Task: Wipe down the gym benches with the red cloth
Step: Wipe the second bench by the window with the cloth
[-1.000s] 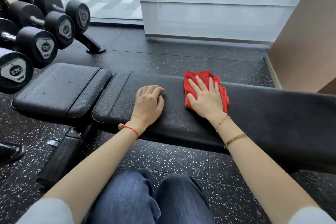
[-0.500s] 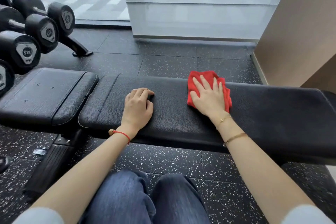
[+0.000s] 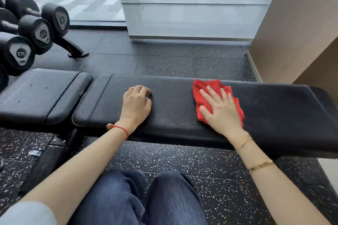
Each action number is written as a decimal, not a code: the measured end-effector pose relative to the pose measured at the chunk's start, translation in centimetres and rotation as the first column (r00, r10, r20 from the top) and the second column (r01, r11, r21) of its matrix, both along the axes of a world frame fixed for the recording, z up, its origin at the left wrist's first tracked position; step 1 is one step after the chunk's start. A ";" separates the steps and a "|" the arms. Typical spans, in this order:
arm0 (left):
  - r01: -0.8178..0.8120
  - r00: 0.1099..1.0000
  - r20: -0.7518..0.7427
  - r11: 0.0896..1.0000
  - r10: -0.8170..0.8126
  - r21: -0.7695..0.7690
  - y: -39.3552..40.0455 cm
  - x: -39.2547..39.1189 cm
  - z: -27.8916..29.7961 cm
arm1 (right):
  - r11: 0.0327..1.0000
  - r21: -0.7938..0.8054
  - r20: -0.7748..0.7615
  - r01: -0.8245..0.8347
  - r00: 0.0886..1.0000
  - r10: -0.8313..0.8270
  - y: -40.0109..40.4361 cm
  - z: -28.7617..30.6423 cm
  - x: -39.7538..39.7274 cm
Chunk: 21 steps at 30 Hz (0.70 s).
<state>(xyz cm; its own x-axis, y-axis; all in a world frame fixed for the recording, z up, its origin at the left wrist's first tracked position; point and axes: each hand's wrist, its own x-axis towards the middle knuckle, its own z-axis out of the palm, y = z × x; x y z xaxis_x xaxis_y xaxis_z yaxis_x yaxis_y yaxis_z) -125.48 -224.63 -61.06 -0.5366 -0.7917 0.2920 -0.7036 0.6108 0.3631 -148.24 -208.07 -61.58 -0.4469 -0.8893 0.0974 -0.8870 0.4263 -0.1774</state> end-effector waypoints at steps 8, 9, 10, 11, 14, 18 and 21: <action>0.154 0.987 -0.041 0.986 -0.157 -0.064 4.1 -4.6 1.1 | 0.999 0.029 0.046 0.039 0.998 -0.041 -3.3 0.7 0.6; 0.159 0.986 -0.046 0.986 -0.161 -0.060 4.5 -5.1 1.0 | 1.000 0.022 0.045 -0.010 0.999 0.008 -2.7 0.6 1.3; 0.160 0.985 -0.050 0.986 -0.163 -0.049 5.0 -5.6 0.8 | 0.999 0.014 0.041 -0.050 0.998 0.049 -1.8 0.5 1.9; 0.163 0.985 -0.049 0.986 -0.165 -0.039 5.4 -6.1 0.6 | 0.997 0.005 0.036 -0.076 0.996 0.076 -0.7 0.4 2.3; 0.206 0.978 -0.020 0.978 -0.207 -0.040 7.0 -7.5 0.1 | 0.998 -0.017 0.026 -0.064 0.998 0.064 2.8 -0.1 1.7; 0.263 0.964 0.038 0.963 -0.261 -0.064 8.0 -8.5 -0.8 | 0.996 -0.032 0.016 0.087 0.996 -0.087 6.1 -0.3 -2.5; 0.265 0.963 0.055 0.962 -0.262 -0.059 8.0 -8.6 -0.9 | 0.972 0.003 0.018 0.236 0.972 -0.236 5.5 0.0 -6.0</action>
<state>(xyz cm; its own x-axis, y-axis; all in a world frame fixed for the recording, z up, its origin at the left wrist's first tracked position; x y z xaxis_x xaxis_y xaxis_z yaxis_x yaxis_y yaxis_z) -134.12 -216.63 -61.96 -0.7379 -0.6003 0.3083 -0.5294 0.7983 0.2873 -154.27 -202.56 -61.60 -0.6456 -0.7588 0.0868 -0.7582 0.6231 -0.1924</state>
